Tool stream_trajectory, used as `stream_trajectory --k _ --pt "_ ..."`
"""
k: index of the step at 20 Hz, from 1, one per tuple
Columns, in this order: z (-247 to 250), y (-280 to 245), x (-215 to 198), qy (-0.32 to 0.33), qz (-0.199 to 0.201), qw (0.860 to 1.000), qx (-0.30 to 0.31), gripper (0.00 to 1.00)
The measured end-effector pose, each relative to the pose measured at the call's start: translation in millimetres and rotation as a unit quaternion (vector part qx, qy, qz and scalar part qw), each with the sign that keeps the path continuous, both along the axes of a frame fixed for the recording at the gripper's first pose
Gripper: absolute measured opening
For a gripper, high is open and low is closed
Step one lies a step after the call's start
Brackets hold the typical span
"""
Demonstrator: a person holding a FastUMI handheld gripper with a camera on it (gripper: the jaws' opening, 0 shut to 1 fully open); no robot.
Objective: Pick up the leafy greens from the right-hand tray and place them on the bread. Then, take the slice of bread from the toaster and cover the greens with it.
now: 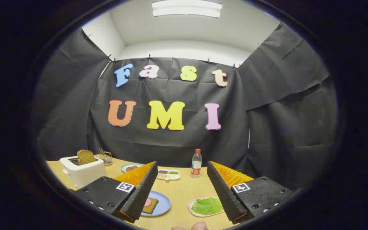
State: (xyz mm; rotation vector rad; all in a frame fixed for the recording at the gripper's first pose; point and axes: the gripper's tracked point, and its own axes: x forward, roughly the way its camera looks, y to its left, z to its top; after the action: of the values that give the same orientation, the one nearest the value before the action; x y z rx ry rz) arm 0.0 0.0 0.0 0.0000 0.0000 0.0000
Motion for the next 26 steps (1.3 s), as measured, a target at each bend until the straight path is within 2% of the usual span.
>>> stream_trajectory --k 13,26 --pt "-3.9 3.9 5.9 0.012 0.007 1.0 0.003 0.95" --pt "-24.9 -30.8 16.3 0.043 0.001 0.999 0.008 0.95"
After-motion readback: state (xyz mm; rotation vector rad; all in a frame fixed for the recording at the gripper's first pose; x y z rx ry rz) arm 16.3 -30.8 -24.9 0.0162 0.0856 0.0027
